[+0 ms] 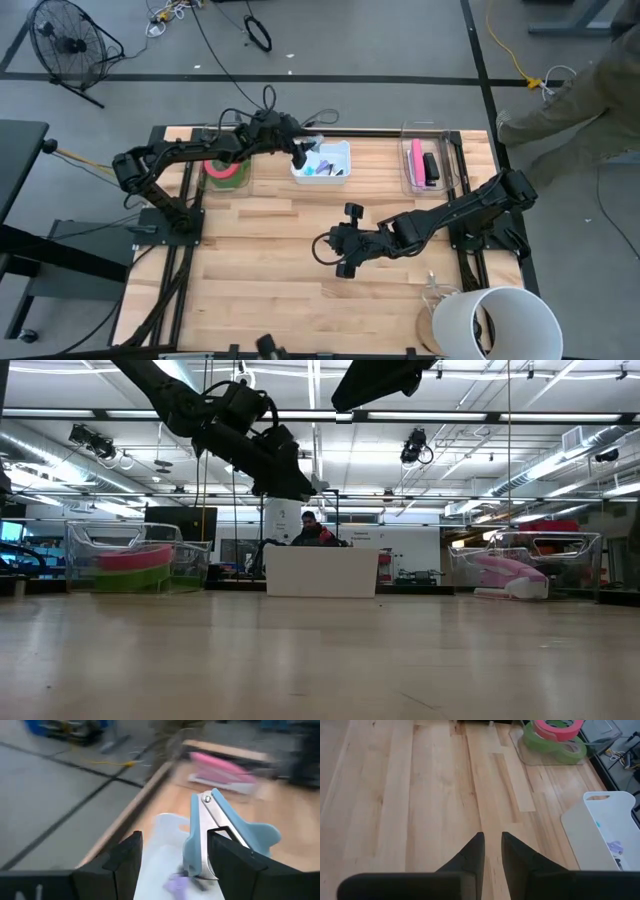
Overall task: Pick and place Stapler, Stapler remover, tape
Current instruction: Put the blue staple remover into the white bin
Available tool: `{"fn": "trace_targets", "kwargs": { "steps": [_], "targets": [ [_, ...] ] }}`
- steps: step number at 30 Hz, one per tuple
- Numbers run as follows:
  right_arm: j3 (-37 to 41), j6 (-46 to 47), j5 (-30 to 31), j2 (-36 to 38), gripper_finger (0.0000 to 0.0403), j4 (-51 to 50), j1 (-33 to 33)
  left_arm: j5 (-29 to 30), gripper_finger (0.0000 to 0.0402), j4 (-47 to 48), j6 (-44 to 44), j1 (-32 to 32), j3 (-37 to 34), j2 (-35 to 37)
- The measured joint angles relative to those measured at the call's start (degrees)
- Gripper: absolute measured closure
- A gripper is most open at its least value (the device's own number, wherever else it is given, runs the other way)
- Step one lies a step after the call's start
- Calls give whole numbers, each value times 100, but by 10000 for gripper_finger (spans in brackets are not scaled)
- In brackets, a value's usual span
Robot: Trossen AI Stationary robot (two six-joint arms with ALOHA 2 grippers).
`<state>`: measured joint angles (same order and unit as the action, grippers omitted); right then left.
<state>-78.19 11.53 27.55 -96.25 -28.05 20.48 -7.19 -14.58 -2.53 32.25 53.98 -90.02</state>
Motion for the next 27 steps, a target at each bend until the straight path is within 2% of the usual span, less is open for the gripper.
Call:
{"fn": "trace_targets", "kwargs": {
  "steps": [3,5,8,12,15,19,24,27],
  "targets": [
    [0,0,0,0,339,0,-6,1090,165,147,207,1,0,0],
    [0,0,0,0,339,0,-6,1345,153,310,521,23,0,0],
    [0,0,0,0,339,2,-6,847,134,330,1038,27,0,0],
    [0,0,0,0,339,4,-21,801,125,266,421,-130,0,0],
    [0,-1,0,0,339,4,-21,423,127,298,851,-170,0,0],
    [0,-1,0,0,339,7,-21,786,130,259,876,-195,0,0],
    [0,-1,0,0,339,7,-21,478,132,278,1242,-216,2,-44],
    [2,-1,-2,0,339,13,-21,723,133,496,1440,-238,1,-203]
  ]
}}
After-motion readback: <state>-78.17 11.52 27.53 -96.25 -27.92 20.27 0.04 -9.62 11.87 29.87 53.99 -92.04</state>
